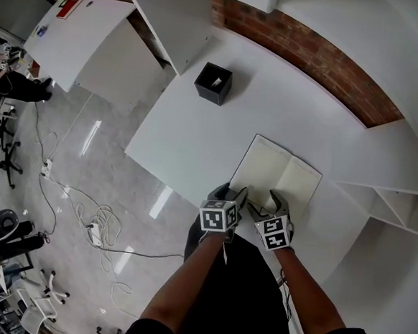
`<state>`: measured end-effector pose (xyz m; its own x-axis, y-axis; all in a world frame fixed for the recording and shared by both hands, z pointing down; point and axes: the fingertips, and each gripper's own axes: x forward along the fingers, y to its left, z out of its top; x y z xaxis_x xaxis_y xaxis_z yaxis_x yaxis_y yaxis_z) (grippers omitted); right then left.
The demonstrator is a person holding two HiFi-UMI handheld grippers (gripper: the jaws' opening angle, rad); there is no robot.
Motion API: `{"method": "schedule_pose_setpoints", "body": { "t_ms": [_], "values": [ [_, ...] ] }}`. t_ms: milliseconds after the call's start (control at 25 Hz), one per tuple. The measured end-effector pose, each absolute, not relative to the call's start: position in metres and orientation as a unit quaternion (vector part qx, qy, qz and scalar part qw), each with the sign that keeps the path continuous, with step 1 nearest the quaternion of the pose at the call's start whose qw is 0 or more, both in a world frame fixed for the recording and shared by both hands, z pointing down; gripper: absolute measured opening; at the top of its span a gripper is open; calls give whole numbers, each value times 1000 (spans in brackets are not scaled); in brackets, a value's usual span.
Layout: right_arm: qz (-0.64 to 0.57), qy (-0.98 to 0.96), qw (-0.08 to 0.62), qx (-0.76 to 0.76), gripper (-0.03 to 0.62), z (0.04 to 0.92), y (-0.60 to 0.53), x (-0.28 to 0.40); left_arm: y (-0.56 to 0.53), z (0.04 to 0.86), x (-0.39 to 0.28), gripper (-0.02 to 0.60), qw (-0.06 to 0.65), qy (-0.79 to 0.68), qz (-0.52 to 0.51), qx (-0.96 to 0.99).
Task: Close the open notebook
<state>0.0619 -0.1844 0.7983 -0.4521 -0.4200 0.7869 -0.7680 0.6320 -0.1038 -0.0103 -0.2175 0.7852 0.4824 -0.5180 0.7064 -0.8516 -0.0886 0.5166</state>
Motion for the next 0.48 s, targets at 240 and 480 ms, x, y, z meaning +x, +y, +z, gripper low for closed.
{"method": "schedule_pose_setpoints", "body": {
  "t_ms": [240, 480],
  "values": [
    [229, -818, 386, 360, 345, 800, -184, 62, -219, 781, -11, 258, 491, -473, 146, 717],
    [220, -819, 380, 368, 347, 795, -188, 61, -221, 767, -10, 258, 487, -468, 123, 727]
  ]
}}
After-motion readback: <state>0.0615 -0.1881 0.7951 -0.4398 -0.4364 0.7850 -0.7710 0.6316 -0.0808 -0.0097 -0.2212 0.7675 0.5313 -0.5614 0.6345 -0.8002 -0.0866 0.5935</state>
